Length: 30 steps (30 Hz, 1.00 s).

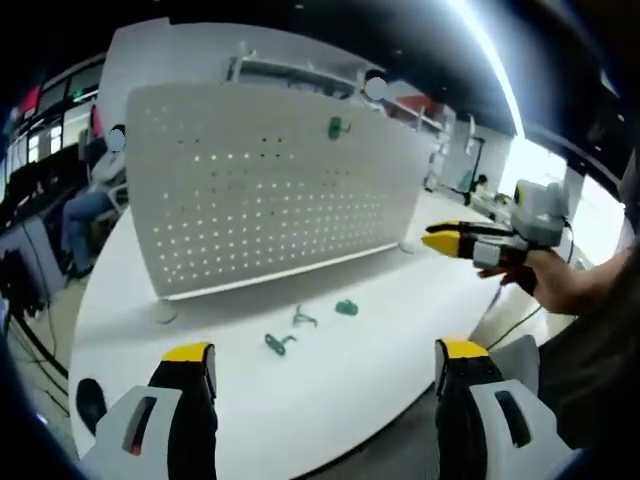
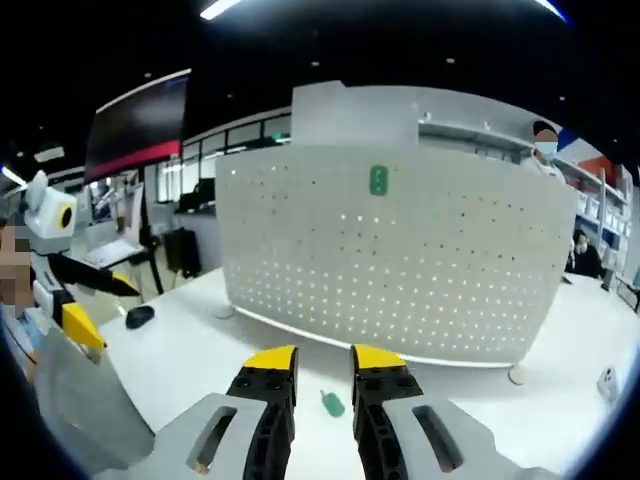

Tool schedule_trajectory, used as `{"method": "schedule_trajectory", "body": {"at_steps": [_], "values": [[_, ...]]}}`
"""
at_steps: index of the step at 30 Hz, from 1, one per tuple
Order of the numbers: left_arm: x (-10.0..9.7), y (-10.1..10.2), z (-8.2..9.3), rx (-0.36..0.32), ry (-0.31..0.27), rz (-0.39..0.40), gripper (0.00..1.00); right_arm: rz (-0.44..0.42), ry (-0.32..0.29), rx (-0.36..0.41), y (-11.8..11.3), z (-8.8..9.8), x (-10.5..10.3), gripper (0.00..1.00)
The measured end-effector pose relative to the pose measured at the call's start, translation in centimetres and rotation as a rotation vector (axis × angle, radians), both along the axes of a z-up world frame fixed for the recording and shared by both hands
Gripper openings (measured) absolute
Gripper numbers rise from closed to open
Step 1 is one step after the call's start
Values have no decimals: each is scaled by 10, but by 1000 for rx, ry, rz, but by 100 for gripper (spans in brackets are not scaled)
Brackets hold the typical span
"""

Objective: Insert the hook assembly into the mounting plate slot until the hook locks in place.

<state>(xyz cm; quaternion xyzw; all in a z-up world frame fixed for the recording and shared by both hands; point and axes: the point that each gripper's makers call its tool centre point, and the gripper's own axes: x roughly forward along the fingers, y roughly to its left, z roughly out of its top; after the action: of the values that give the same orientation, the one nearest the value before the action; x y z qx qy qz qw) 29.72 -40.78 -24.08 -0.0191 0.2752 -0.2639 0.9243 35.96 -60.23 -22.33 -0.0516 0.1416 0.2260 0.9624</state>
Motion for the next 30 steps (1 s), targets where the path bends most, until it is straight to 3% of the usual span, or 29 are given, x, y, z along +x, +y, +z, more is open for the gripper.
{"method": "schedule_trajectory", "body": {"at_steps": [7,14,21,30], "values": [[-5,-2,-5,1,14,-4,92,35,51,-28,3,-19,-21,19],[-15,-3,-22,2,64,-13,92,99,108,-55,12,-37,-40,20],[-21,-7,-35,3,97,-32,92,163,202,-79,20,-63,-59,20],[-26,-8,-55,23,158,-44,91,211,303,-108,23,-95,-69,20]]}}
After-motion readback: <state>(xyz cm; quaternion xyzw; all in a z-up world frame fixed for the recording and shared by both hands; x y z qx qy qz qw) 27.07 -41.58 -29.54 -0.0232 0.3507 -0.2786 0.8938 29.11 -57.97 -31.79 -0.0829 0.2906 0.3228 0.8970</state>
